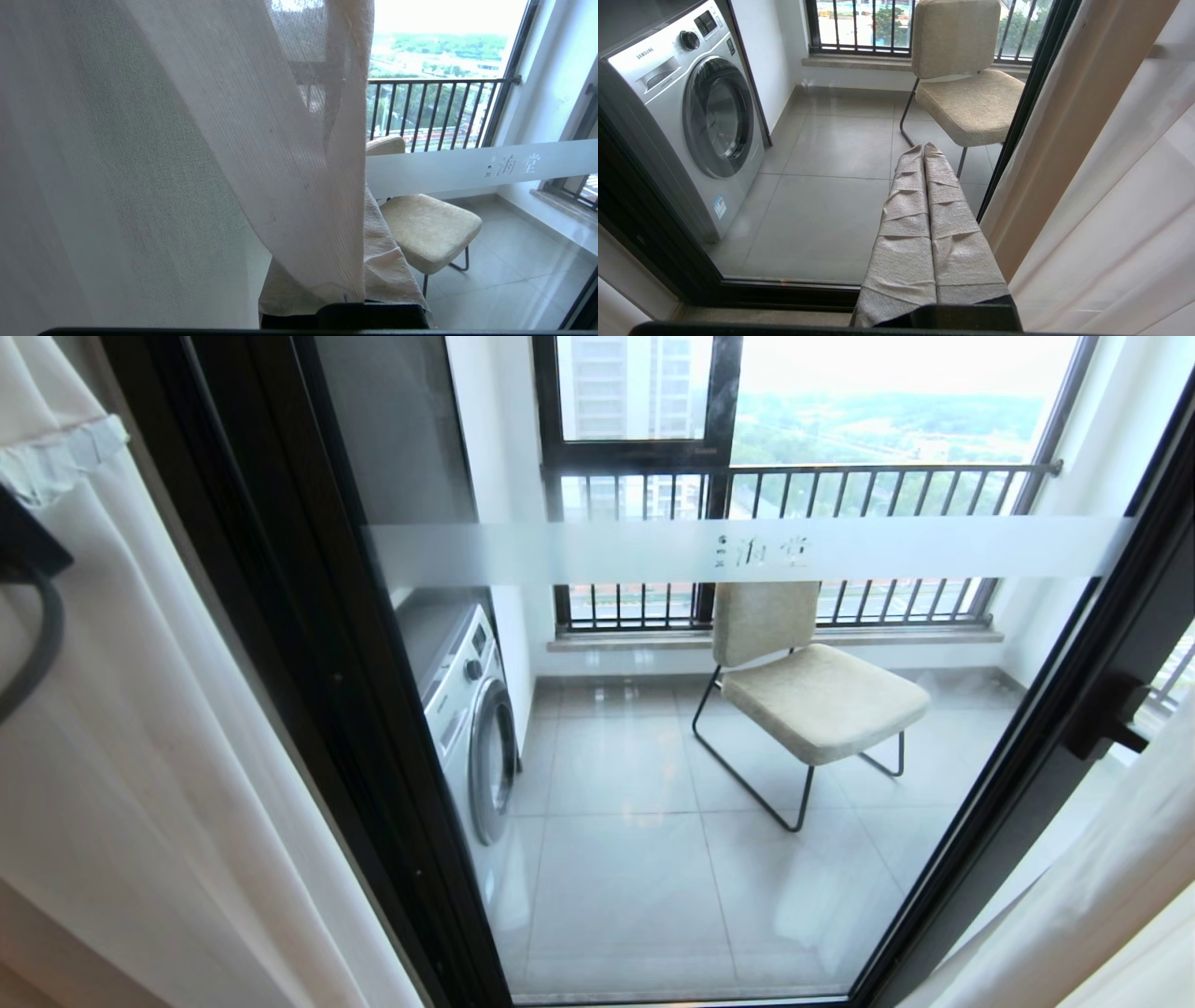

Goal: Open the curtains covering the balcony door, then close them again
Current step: Close the inner curtains on both sides

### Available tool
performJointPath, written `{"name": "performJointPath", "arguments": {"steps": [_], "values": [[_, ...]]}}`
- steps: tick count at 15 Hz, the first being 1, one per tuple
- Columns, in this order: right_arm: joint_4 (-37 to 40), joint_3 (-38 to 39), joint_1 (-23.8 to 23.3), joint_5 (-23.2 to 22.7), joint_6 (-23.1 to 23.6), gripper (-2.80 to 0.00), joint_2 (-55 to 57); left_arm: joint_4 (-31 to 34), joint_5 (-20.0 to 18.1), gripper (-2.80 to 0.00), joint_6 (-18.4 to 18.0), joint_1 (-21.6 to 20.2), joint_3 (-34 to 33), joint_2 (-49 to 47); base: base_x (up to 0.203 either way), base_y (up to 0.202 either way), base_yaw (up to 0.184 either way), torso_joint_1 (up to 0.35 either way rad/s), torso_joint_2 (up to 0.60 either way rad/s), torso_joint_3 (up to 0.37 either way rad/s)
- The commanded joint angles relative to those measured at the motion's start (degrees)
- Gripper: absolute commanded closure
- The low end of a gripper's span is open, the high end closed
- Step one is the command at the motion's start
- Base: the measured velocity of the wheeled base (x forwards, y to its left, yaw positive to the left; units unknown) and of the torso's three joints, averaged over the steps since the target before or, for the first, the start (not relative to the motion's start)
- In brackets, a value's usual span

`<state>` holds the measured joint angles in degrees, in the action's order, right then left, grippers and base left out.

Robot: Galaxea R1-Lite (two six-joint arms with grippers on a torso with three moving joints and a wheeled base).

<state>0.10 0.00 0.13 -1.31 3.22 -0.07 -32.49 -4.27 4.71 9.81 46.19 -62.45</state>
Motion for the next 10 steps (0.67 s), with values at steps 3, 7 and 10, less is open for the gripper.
{"name": "performJointPath", "arguments": {"steps": [3,7,10], "values": [[0.0,0.0,0.0,0.0,0.0,0.0,0.1,-0.2,0.0,0.0,0.0,0.6,-0.8,0.0,0.0,0.0,0.0,0.0,0.0,0.0],[0.0,0.0,0.0,0.0,0.0,0.0,0.1,-0.2,0.0,0.0,0.0,0.6,-1.4,0.0,0.001,-0.145,0.001,0.002,0.0,0.003],[0.0,0.0,0.0,0.0,0.0,0.0,0.1,-0.2,0.0,0.0,0.0,0.6,-1.5,-0.2,0.0,-0.195,0.0,0.001,0.0,0.002]]}}
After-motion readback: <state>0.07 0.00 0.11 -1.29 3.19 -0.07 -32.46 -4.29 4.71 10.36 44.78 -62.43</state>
